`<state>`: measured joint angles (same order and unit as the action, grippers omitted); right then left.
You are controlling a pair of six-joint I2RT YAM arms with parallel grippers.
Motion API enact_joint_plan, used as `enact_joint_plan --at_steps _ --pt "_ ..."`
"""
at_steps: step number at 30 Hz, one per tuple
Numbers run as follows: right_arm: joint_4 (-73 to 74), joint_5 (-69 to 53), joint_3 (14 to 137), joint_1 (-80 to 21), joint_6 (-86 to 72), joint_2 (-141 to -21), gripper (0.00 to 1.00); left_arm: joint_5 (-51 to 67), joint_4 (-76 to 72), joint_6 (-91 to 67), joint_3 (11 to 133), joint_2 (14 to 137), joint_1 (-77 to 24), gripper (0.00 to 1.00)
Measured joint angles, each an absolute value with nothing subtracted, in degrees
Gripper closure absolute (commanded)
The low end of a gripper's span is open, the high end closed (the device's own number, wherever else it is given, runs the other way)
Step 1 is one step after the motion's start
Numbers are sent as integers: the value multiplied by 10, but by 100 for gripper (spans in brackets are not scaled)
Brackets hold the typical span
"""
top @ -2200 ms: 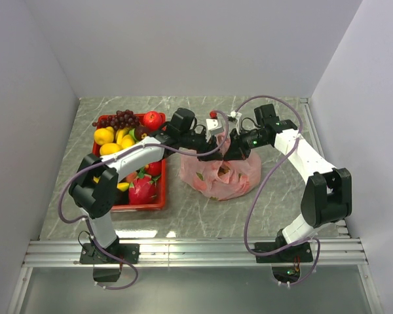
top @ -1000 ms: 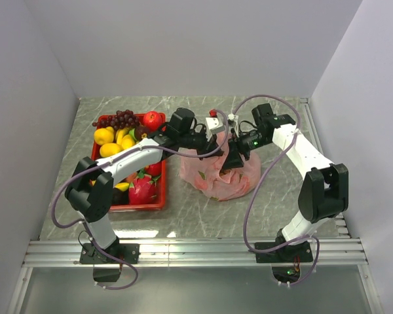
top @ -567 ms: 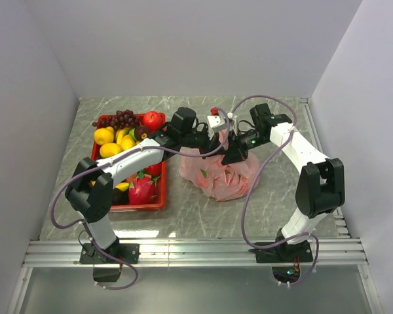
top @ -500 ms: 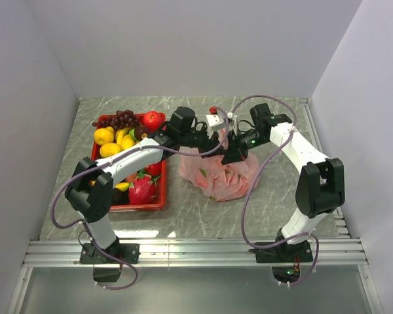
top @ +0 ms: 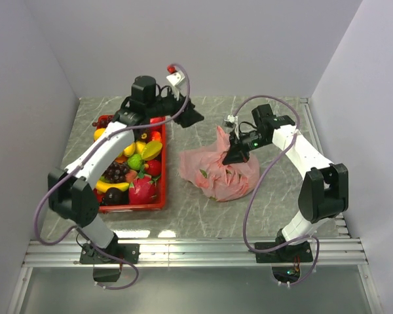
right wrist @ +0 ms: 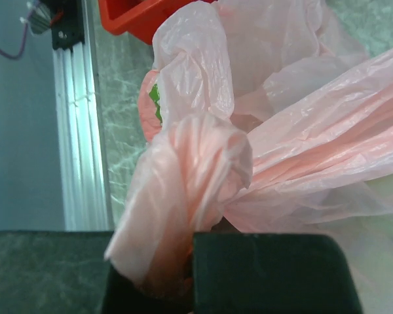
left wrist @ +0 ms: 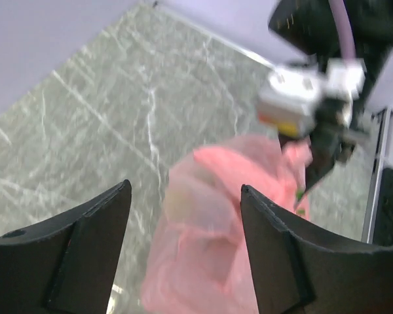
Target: Place the fake fruits into the plastic bag and tie a complex knot
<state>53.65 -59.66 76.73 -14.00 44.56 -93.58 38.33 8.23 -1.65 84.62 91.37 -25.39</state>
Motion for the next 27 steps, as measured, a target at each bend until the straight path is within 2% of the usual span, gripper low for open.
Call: enact_joint_plan --at_steps 4,11,18,27 --pt "547 -596 768 -141 483 -934 100 393 82 -72 920 981 -258 28" --pt "557 -589 769 -156 529 -934 100 443 84 -189 937 1076 -259 27" --pt "557 -576 769 -171 541 -934 100 489 71 -262 937 1090 -260 30" --pt "546 -560 769 -175 541 -927 100 529 74 -281 933 1101 -270 35"
